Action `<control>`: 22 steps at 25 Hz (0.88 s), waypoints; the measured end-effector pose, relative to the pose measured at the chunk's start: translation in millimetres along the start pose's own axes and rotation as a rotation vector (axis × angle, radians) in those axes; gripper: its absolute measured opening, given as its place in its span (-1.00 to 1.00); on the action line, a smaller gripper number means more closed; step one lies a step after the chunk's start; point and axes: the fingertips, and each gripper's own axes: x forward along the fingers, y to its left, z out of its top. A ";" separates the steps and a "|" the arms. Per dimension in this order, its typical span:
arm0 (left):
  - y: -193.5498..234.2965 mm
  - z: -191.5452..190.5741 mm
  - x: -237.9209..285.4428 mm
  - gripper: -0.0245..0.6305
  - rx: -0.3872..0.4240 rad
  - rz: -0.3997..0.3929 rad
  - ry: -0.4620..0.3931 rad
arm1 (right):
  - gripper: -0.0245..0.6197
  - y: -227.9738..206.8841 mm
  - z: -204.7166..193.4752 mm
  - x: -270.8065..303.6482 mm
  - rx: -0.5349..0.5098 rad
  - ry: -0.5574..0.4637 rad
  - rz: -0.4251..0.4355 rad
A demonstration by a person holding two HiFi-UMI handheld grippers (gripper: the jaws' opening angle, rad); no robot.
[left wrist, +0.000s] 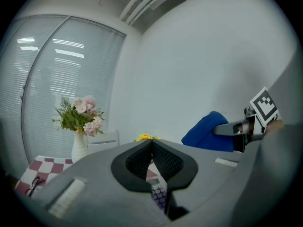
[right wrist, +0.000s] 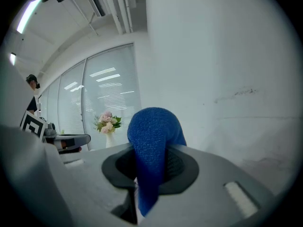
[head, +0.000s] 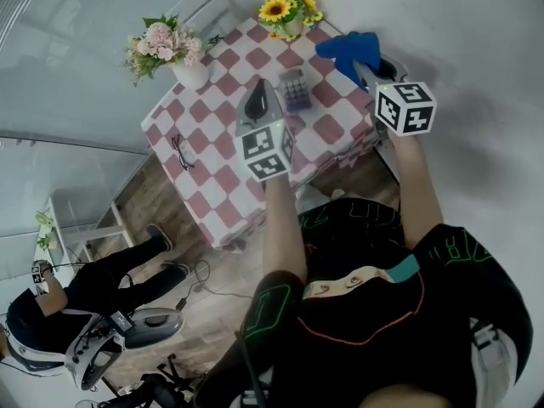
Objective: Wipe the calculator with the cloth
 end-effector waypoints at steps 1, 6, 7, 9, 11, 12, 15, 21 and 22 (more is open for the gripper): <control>-0.2 2.5 1.8 -0.89 0.002 -0.001 -0.004 | -0.68 -1.8 3.8 0.2 -0.001 -0.010 -0.002; 0.9 10.2 7.2 -0.89 0.010 -0.002 -0.020 | -0.69 -4.6 16.1 2.1 -0.019 -0.047 -0.002; 1.7 11.1 7.8 -0.89 0.012 -0.001 -0.023 | -0.69 -4.4 17.5 2.8 -0.022 -0.054 0.000; 3.3 12.8 9.7 -0.89 0.018 0.002 -0.029 | -0.68 -4.8 19.2 5.2 -0.026 -0.064 0.003; 4.7 13.7 12.5 -0.89 0.024 0.004 -0.031 | -0.69 -7.0 20.3 8.0 -0.027 -0.070 0.002; 5.6 14.1 14.2 -0.89 0.028 0.005 -0.032 | -0.69 -8.3 21.4 9.4 -0.027 -0.073 0.000; 7.9 18.5 20.5 -0.89 0.042 0.005 -0.036 | -0.69 -10.2 26.7 14.7 -0.031 -0.086 0.002; 5.9 29.2 32.2 -0.89 0.061 -0.001 -0.050 | -0.69 -12.1 39.0 21.8 -0.055 -0.119 0.010; 5.3 31.9 34.3 -0.89 0.065 -0.003 -0.055 | -0.69 -12.7 41.9 22.6 -0.060 -0.128 0.009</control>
